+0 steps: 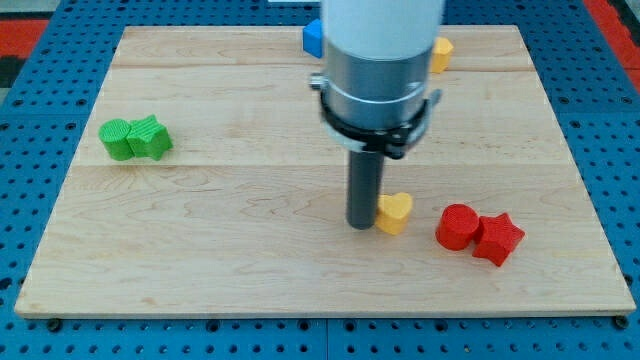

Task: Move the green star to the bottom of the yellow heart

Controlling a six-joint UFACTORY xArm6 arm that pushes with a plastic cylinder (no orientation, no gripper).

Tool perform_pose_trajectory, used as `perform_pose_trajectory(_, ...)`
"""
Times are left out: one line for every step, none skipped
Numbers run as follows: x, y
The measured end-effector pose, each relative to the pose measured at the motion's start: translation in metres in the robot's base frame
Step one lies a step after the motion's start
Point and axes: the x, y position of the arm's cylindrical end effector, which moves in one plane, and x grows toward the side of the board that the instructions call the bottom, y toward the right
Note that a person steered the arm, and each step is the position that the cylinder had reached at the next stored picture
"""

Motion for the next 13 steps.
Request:
perform_pose_trajectory(0.000,0.028)
perform_pose_trajectory(0.011,0.014)
perform_pose_trajectory(0.063,-0.089)
perform_pose_trajectory(0.061,-0.171)
perform_pose_trajectory(0.021,-0.243)
perform_pose_trajectory(-0.044,-0.278)
perform_pose_trajectory(-0.047,-0.329)
perform_pose_trajectory(-0.084,-0.338)
perform_pose_trajectory(-0.114,-0.344)
perform_pose_trajectory(-0.123,-0.298)
perform_pose_trajectory(-0.123,-0.256)
perform_pose_trajectory(-0.123,-0.224)
perform_pose_trajectory(-0.120,-0.193)
